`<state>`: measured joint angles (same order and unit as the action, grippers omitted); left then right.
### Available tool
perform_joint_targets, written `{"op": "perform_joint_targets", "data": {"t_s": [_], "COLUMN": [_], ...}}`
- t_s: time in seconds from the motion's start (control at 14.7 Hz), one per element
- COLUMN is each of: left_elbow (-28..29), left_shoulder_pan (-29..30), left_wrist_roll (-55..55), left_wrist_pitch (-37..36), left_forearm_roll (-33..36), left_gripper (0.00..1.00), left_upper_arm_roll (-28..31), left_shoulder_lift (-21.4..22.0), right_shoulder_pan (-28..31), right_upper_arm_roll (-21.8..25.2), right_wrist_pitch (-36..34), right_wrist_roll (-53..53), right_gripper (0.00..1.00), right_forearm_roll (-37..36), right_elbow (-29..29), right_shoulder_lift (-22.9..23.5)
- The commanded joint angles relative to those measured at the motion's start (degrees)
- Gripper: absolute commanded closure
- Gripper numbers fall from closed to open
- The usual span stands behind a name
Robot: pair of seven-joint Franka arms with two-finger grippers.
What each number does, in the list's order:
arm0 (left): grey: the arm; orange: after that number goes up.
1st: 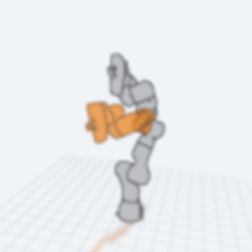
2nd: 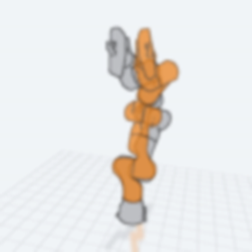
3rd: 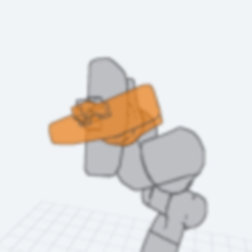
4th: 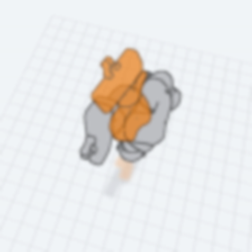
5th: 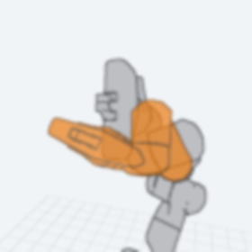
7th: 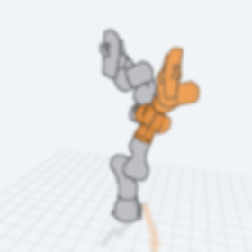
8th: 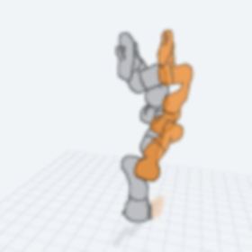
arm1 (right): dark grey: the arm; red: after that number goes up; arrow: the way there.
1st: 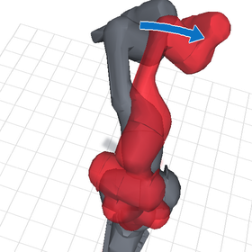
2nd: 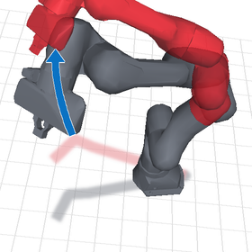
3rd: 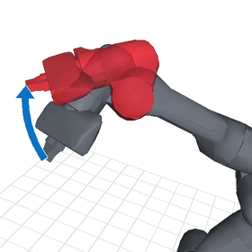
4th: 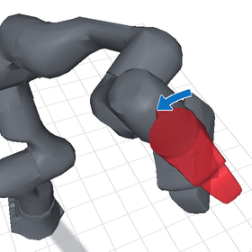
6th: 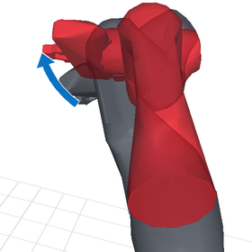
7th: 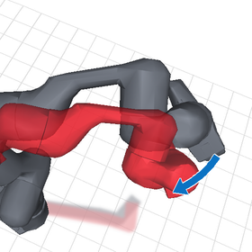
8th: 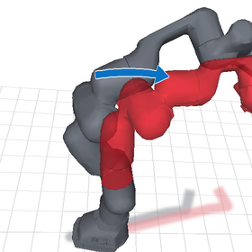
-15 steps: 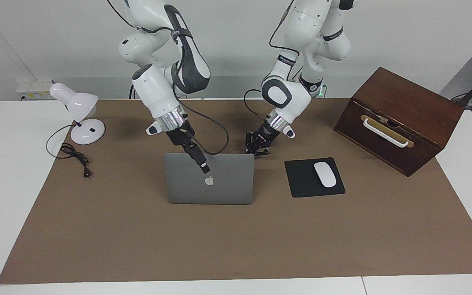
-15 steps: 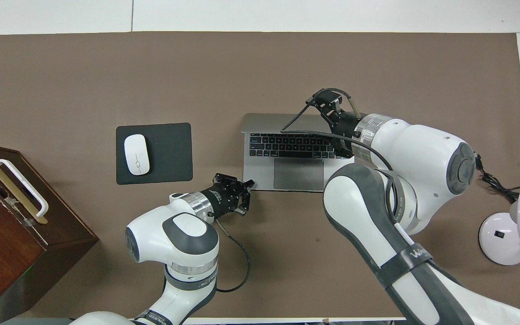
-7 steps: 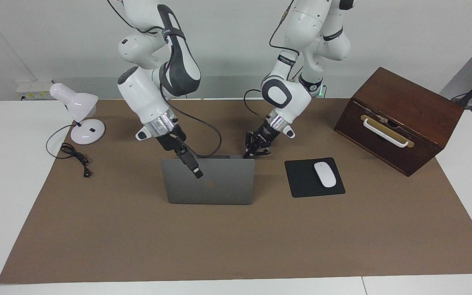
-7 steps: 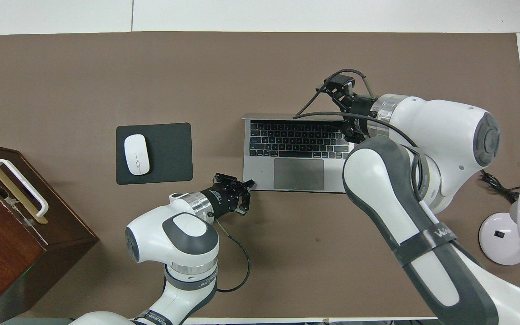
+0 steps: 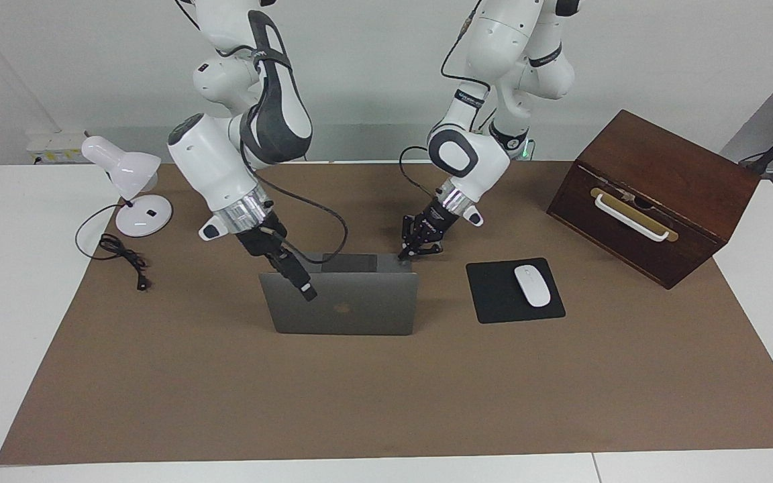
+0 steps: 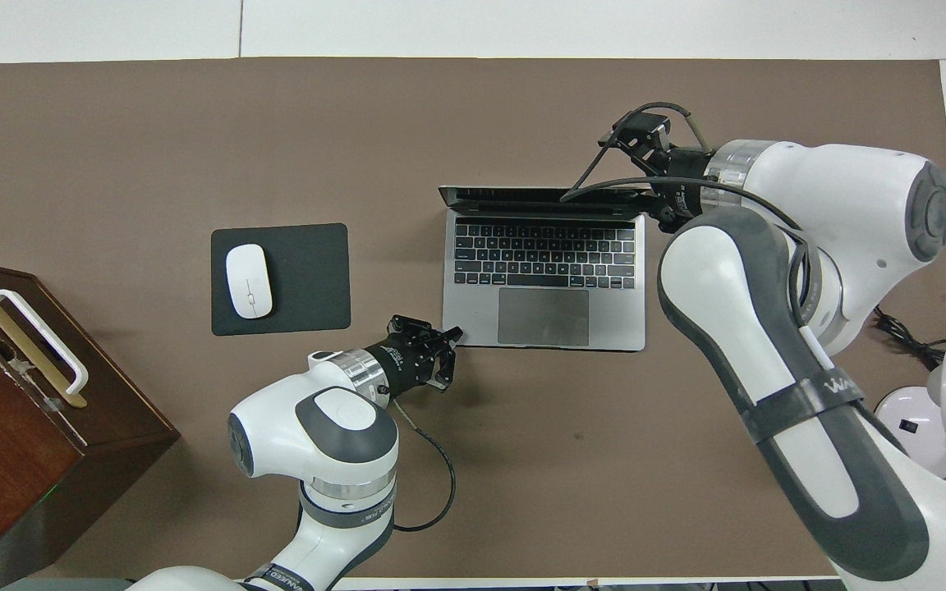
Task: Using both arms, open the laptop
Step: 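Push the raised lid farther from the robot with the right gripper, then release the lid with the right gripper while the left gripper withdraws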
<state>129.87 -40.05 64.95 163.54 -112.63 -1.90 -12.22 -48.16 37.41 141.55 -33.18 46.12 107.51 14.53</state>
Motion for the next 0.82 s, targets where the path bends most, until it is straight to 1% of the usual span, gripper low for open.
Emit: {"op": "perform_joint_targets", "data": {"t_s": [0.0,0.2,0.34,0.48,0.75], "left_elbow": [-1.3,-1.3,-1.3,-1.3,-1.3], "left_shoulder_pan": [-0.2,-0.2,-0.2,-0.2,-0.2], "left_wrist_roll": [-1.7,-1.7,-1.8,-1.8,-1.8], "left_wrist_pitch": [1.1,1.1,1.1,1.1,1.1], "left_forearm_roll": [-1.5,-1.5,-1.5,-1.5,-1.5], "left_gripper": [1.0,1.0,1.0,1.0,1.0], "left_upper_arm_roll": [0.5,0.5,0.5,0.5,0.5], "left_shoulder_lift": [-2.5,-2.5,-2.5,-2.5,-2.5], "right_shoulder_pan": [1.7,2.5,2.6,3.8,5.0], "right_upper_arm_roll": [0.3,0.0,0.1,0.1,0.0], "right_wrist_pitch": [-1.2,-0.7,-0.5,-0.5,-0.7], "right_wrist_roll": [3.0,5.6,9.2,11.7,12.5], "right_gripper": [0.0,0.0,0.0,0.0,0.0], "right_forearm_roll": [1.8,2.5,5.8,7.7,7.5], "right_elbow": [-3.6,-3.9,-3.9,-4.0,-5.5], "right_shoulder_lift": [2.5,3.1,3.7,4.4,5.2]}}
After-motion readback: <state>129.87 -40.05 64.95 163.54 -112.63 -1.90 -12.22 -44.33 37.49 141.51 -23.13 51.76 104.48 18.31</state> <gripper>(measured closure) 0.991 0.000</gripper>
